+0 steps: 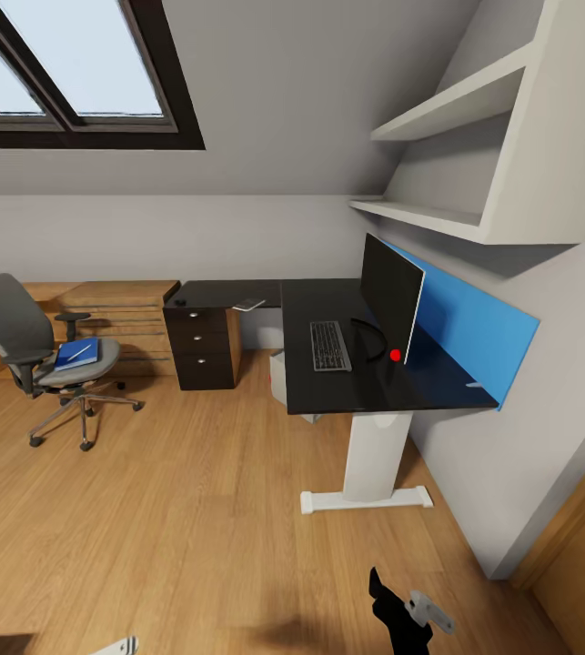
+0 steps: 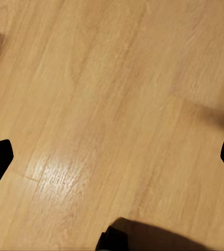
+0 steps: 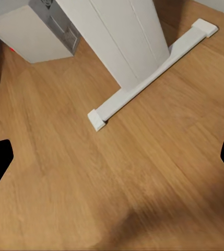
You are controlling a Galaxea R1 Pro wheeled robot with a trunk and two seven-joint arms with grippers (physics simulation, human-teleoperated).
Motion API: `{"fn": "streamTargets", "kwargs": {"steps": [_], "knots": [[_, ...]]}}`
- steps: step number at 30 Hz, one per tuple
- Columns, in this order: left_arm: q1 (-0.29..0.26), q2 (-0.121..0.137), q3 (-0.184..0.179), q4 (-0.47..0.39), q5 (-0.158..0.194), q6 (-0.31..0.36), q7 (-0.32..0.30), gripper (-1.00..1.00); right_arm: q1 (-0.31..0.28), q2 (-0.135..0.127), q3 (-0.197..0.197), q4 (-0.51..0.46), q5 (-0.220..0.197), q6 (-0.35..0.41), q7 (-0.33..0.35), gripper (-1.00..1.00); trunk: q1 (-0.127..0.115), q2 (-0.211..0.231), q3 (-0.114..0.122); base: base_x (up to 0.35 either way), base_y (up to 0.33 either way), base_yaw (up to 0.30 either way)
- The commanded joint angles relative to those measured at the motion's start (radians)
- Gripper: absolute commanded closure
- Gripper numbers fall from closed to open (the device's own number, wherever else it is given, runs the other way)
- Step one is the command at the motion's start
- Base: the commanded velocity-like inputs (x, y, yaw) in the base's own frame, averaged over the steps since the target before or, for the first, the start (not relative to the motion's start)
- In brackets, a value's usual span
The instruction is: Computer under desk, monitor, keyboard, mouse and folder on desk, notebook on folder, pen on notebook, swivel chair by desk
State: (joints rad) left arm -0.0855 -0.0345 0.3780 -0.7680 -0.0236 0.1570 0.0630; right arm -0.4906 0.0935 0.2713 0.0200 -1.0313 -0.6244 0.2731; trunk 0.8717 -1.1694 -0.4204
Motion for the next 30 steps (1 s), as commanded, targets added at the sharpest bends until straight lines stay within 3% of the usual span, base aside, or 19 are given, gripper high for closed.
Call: {"fn": "streamTargets", "kwargs": {"steps": [1,8,18,19,30], "knots": [[0.0,-0.001,0.003,-0.002,-0.002,0.006,0.0,-1.0,-0.001,0.0,0.006,0.002,-0.011,-0.003,0.005,-1.0,0.0,-0.001,-0.001,0.0,0.0,0.0],[0.0,-0.002,0.002,-0.001,-0.002,0.006,-0.002,-1.0,0.0,0.003,0.007,0.002,-0.01,-0.005,0.003,-1.0,0.0,-0.001,-0.001,0.002,0.025,0.0],[0.0,-0.002,0.001,0.0,-0.002,0.006,-0.002,-1.0,0.0,0.003,0.007,0.001,-0.009,-0.009,0.001,-1.0,0.0,-0.001,-0.001,0.15,0.279,0.003],[0.0,-0.002,-0.027,0.001,-0.002,0.004,0.001,-1.0,0.0,0.004,0.006,0.002,-0.009,-0.009,0.001,-1.0,0.0,-0.001,-0.001,0.251,0.25,0.266],[0.0,-0.001,-0.033,0.001,-0.002,0.004,0.001,-1.0,0.0,0.005,0.009,0.002,-0.002,-0.009,0.001,-1.0,0.0,-0.001,-0.001,0.253,0.248,0.277]]}}
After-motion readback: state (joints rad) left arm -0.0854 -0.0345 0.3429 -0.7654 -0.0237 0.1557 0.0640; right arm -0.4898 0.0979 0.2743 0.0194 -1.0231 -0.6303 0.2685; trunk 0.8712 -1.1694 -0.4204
